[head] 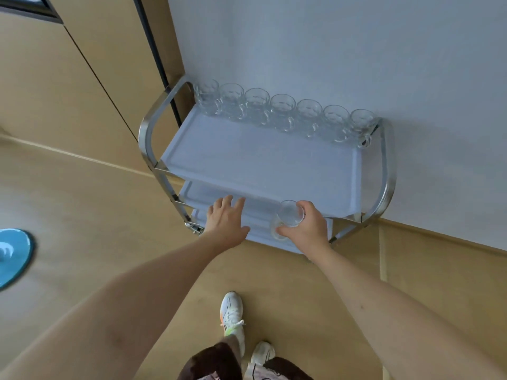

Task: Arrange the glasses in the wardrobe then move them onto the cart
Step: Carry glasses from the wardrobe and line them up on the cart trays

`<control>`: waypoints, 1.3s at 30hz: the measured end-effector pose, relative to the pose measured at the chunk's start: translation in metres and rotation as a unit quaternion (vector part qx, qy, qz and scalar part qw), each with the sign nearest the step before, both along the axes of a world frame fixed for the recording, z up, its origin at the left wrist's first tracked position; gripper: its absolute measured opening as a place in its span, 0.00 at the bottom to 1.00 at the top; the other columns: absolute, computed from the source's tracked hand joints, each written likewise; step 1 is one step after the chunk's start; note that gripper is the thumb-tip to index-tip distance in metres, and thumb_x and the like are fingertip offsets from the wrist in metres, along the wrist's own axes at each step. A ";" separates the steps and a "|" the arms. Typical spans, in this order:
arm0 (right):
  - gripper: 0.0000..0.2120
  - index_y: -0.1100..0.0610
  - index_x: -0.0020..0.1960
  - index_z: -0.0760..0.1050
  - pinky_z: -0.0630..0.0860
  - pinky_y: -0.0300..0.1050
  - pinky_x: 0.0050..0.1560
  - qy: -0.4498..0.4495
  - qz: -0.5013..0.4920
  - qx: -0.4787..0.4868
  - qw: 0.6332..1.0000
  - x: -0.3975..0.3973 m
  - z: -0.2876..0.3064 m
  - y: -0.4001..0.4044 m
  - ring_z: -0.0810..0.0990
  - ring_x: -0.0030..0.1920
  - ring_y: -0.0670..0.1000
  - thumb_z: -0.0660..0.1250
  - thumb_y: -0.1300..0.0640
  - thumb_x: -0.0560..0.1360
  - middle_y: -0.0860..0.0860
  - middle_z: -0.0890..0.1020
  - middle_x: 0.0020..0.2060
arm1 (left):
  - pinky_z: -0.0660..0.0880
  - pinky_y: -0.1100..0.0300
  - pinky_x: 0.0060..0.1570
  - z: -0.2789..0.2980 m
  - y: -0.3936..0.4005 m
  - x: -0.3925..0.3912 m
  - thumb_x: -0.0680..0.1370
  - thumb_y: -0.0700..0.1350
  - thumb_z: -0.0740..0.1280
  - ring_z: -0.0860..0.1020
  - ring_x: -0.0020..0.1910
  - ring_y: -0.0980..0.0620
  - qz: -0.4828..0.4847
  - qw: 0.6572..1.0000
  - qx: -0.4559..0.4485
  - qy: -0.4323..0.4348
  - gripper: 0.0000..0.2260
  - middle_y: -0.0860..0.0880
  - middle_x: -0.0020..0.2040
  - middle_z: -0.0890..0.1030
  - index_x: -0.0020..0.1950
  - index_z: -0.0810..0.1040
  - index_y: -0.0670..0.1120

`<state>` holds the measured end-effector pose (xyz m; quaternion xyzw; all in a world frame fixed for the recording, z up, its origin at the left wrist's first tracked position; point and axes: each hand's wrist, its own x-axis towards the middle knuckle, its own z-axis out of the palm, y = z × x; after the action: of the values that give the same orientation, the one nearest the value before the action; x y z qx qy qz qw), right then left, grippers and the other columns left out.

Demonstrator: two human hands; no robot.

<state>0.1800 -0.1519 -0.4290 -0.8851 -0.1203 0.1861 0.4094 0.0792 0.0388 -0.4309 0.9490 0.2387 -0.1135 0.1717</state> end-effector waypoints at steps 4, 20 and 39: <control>0.32 0.54 0.63 0.73 0.68 0.41 0.53 -0.003 0.011 0.017 1.000 -0.028 -0.012 -0.010 0.75 0.56 0.50 0.82 0.54 0.62 0.48 0.77 0.56 | 0.55 0.44 0.75 -0.010 -0.018 -0.031 0.77 0.54 0.68 0.55 0.78 0.39 0.033 0.999 -0.017 0.002 0.35 0.41 0.79 0.59 0.80 0.57 0.50; 0.35 0.53 0.67 0.71 0.70 0.40 0.57 0.027 0.006 0.039 0.999 -0.036 -0.101 0.038 0.75 0.59 0.49 0.81 0.50 0.65 0.46 0.77 0.58 | 0.60 0.45 0.72 -0.107 0.019 -0.032 0.77 0.53 0.68 0.58 0.76 0.41 0.080 0.996 -0.046 0.019 0.32 0.43 0.78 0.60 0.78 0.59 0.51; 0.36 0.51 0.66 0.74 0.72 0.36 0.57 -0.131 -0.027 0.196 0.971 0.072 -0.311 0.163 0.77 0.55 0.44 0.83 0.45 0.63 0.46 0.80 0.56 | 0.61 0.45 0.75 -0.332 0.135 0.078 0.82 0.57 0.63 0.58 0.78 0.41 0.063 0.989 0.046 -0.129 0.27 0.43 0.79 0.64 0.79 0.64 0.50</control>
<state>0.2518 0.0112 -0.7403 -0.8070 -0.1827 0.0303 0.5607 0.1576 0.1739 -0.7628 0.9458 0.2786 0.0320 0.1635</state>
